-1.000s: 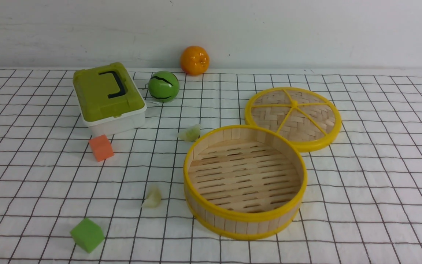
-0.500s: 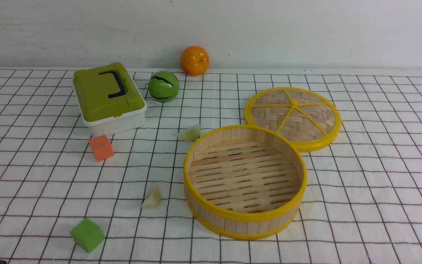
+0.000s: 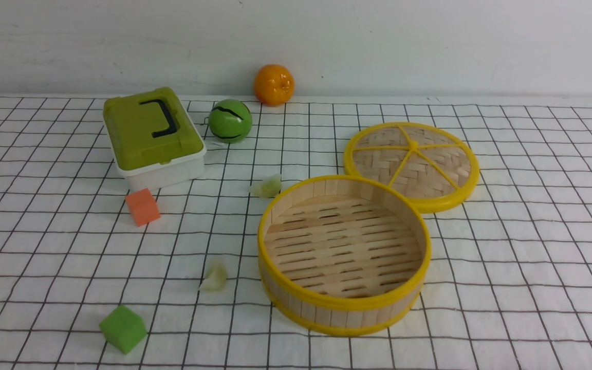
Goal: Put the dumplings into the steamer on the table with the white tablecloth.
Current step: 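Reach for and grasp a dumpling on the table with the left gripper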
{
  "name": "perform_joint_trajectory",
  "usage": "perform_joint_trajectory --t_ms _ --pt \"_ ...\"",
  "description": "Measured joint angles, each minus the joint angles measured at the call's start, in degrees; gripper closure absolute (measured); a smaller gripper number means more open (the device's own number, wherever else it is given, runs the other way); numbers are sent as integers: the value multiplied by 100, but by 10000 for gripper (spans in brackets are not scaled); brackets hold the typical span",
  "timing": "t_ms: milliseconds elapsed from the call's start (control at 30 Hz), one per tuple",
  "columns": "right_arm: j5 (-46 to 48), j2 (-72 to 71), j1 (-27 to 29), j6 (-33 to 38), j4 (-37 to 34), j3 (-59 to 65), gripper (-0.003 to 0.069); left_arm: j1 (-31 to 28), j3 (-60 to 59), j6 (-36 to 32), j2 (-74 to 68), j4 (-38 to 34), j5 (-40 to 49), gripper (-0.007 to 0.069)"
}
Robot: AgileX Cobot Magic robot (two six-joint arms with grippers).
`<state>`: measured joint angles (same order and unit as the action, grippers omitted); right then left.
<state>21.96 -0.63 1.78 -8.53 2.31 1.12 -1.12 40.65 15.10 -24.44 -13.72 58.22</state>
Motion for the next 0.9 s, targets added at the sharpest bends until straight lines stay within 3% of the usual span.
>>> perform_joint_trajectory --t_ms 67,200,500,667,800,900 --pt "0 0 0 0 0 0 419 0 605 -178 -683 408 662 637" --pt "0 0 0 0 0 0 419 202 1430 -496 -1845 811 1267 637" --pt "0 0 0 0 0 0 419 1517 2367 -650 -4192 1131 976 617" --pt "0 0 0 0 0 0 419 1869 3211 -610 -5209 1162 817 494" --pt "0 0 0 0 0 0 419 1928 4450 -558 -6530 1080 910 287" --pt "0 0 0 0 0 0 419 1928 5289 -654 -7292 1080 978 175"
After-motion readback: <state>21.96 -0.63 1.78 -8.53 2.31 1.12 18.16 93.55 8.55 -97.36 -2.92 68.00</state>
